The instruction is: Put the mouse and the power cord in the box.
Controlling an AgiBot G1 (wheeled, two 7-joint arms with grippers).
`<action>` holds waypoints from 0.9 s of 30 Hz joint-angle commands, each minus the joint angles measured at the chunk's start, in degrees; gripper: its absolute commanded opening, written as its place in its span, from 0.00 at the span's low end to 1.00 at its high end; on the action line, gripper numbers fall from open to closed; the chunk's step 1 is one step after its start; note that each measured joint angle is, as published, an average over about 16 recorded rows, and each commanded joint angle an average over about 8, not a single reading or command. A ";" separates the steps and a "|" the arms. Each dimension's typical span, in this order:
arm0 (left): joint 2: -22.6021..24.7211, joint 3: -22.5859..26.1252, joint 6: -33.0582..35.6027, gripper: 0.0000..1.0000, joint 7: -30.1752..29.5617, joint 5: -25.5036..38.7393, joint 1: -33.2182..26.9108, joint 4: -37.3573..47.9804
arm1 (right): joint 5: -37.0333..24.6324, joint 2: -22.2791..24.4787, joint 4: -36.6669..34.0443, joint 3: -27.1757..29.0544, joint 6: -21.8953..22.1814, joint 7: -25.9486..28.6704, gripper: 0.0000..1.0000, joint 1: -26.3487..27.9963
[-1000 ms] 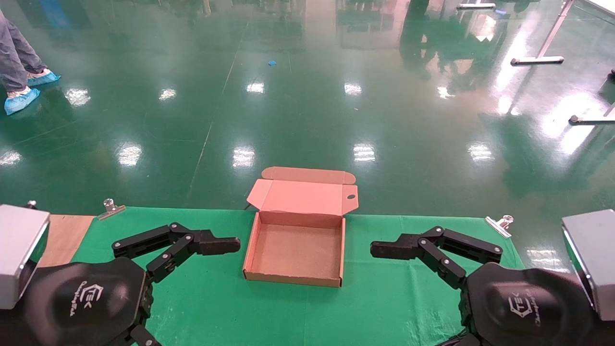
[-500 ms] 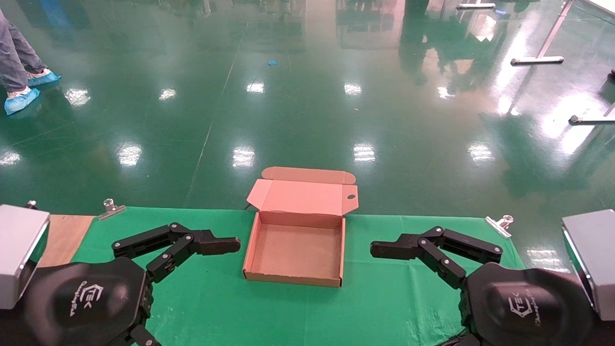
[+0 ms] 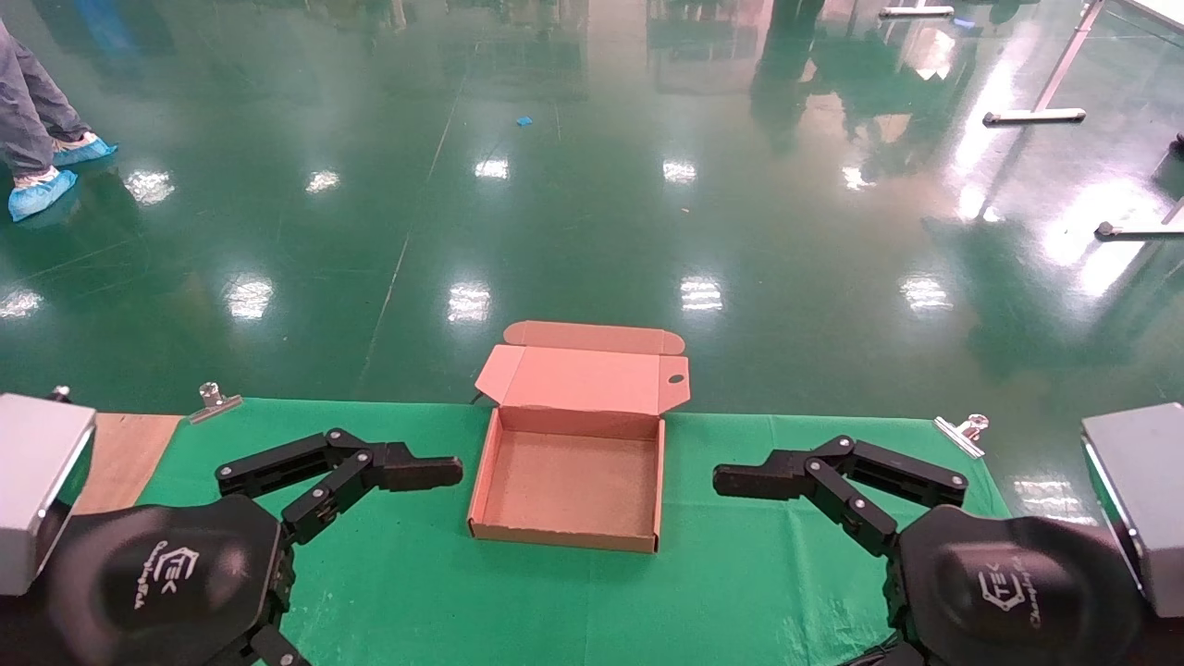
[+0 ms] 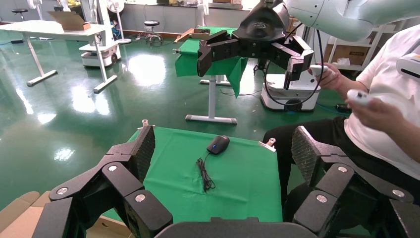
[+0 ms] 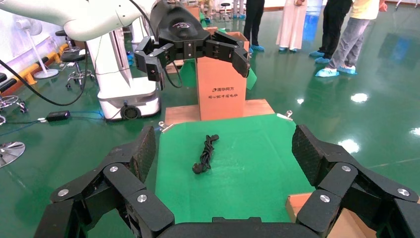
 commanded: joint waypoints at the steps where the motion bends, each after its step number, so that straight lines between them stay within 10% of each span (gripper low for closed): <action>1: 0.00 0.00 0.00 1.00 0.00 0.00 0.00 0.00 | 0.00 0.00 0.00 0.00 0.00 0.00 1.00 0.00; 14: -0.14 0.10 0.76 1.00 1.39 0.55 0.51 1.60 | -2.99 -0.03 0.19 -1.06 -0.27 -1.02 1.00 0.53; 27: 1.22 7.78 4.15 1.00 11.57 18.12 -3.17 11.31 | -31.56 -2.23 2.87 -12.26 -0.10 -1.90 1.00 7.78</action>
